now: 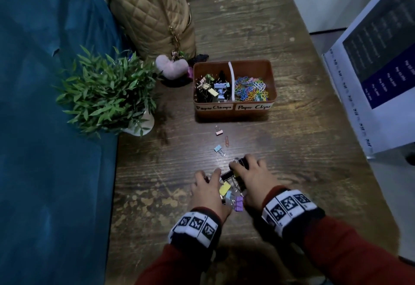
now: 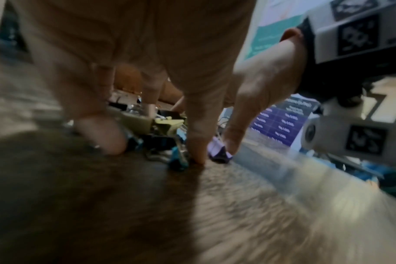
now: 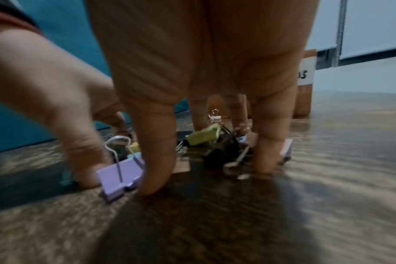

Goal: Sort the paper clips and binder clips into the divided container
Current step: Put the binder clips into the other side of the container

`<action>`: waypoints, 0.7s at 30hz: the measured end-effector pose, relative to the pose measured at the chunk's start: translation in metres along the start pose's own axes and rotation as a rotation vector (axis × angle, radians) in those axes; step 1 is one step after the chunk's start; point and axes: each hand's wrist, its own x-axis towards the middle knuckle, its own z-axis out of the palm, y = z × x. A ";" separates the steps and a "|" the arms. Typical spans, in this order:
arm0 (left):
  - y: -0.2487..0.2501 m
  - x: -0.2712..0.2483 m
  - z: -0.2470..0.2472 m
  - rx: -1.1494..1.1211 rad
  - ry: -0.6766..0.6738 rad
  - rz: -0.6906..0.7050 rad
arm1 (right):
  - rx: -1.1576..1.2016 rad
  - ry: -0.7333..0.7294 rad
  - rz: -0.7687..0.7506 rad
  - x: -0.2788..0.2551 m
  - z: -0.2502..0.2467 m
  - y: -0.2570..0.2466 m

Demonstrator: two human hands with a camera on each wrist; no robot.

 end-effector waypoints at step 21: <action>0.016 0.027 -0.038 -0.373 0.047 0.109 | 0.456 0.126 0.010 0.008 -0.046 -0.005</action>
